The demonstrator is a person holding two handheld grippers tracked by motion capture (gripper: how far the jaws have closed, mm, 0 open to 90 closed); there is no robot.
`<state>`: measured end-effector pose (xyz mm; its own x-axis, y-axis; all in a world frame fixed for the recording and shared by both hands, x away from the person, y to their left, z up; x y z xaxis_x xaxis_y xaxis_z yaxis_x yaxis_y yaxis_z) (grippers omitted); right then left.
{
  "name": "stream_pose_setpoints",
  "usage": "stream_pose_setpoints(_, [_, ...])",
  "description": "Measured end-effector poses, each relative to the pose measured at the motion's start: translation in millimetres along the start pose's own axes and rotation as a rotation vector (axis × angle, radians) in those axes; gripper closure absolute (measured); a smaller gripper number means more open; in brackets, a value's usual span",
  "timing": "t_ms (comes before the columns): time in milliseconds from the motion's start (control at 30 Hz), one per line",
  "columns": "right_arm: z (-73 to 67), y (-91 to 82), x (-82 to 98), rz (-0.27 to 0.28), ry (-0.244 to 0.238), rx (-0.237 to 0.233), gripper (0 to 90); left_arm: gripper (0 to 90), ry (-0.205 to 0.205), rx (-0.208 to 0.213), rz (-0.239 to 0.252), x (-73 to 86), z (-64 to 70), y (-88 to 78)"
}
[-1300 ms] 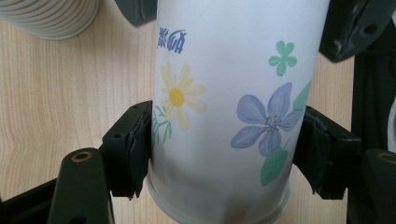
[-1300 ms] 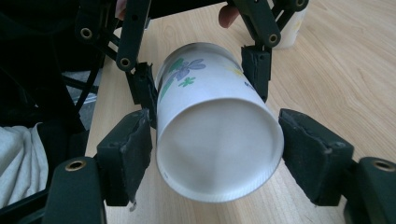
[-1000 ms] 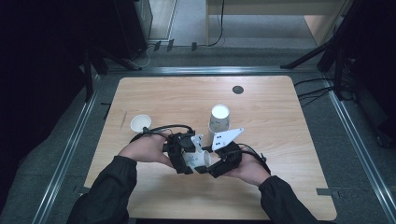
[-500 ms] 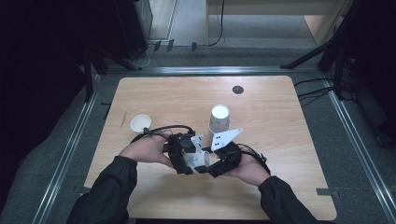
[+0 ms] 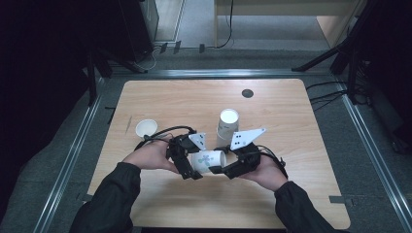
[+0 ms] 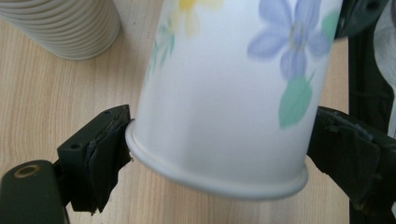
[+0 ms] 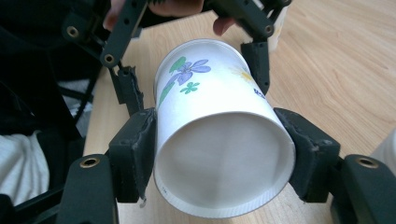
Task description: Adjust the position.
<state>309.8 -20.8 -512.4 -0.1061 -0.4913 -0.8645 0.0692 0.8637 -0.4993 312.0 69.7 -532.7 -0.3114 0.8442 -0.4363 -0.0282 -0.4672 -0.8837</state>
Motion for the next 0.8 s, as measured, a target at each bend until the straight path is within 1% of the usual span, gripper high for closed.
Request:
stream_pose_setpoints(67, [0.1,-4.8,-2.1,0.018,0.005,-0.002,33.9,8.4,-0.010,0.004,0.028,-0.6,-0.6,-2.5])
stream_pose_setpoints(133, [1.1,-9.5,-4.3,0.038,0.008,0.001,33.9,8.3,-0.020,0.007,0.066,-2.0,-1.0,-5.1])
stream_pose_setpoints(233, [2.5,-16.1,-7.8,0.071,0.008,0.000,33.9,8.3,-0.042,0.033,0.115,-3.4,0.2,-8.5])
stream_pose_setpoints(267, [2.5,-18.1,-8.5,0.076,0.009,-0.001,33.9,8.4,-0.048,0.046,0.133,-4.0,1.0,-9.2])
stream_pose_setpoints(300, [2.2,-19.6,-8.8,0.078,0.014,-0.004,33.9,8.3,-0.047,0.050,0.144,-3.7,0.7,-10.1])
stream_pose_setpoints(367, [2.6,-21.9,-9.2,0.084,0.009,-0.004,33.9,8.3,-0.061,0.059,0.175,-3.7,-0.2,-11.6])
stream_pose_setpoints(467, [2.4,-24.7,-9.9,0.092,0.009,-0.007,33.9,8.4,-0.105,0.082,0.221,-2.0,-1.4,-13.9])
stream_pose_setpoints(500, [2.5,-25.5,-10.0,0.094,0.007,-0.007,33.9,8.4,-0.115,0.090,0.232,-1.1,-1.4,-14.5])
stream_pose_setpoints(533, [2.6,-26.3,-10.4,0.098,0.006,-0.007,33.9,8.4,-0.127,0.090,0.236,0.0,-1.7,-14.8])
stream_pose_setpoints(633, [2.6,-29.1,-11.5,0.110,0.007,-0.011,33.9,8.4,-0.146,0.078,0.257,0.9,-3.5,-15.8])
stream_pose_setpoints(700, [2.5,-31.2,-12.1,0.118,0.011,-0.014,33.9,8.4,-0.170,0.092,0.281,0.5,-1.7,-15.9])
stream_pose_setpoints(733, [2.9,-32.1,-12.2,0.121,0.011,-0.014,33.9,8.4,-0.166,0.068,0.285,1.2,-2.7,-14.8])
stream_pose_setpoints(767, [2.9,-32.7,-12.2,0.122,0.009,-0.014,33.9,8.7,-0.179,0.059,0.283,2.0,-2.6,-13.0])
stream_pose_setpoints(800, [2.6,-33.3,-12.2,0.124,0.011,-0.014,33.9,8.7,-0.191,0.067,0.279,2.8,-1.0,-11.7])
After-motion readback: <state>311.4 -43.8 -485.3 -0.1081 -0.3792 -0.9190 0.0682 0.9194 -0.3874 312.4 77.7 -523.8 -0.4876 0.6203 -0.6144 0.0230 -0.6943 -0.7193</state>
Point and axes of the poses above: each handheld gripper's, and its own axes: y roughly forward along the jaws, x roughly out of its underside, z roughly to its right, the point moved 10 cm from there along y, roughly forward along the jaws, and after that the axes turned 8 degrees about -y, right-handed, at the moved point
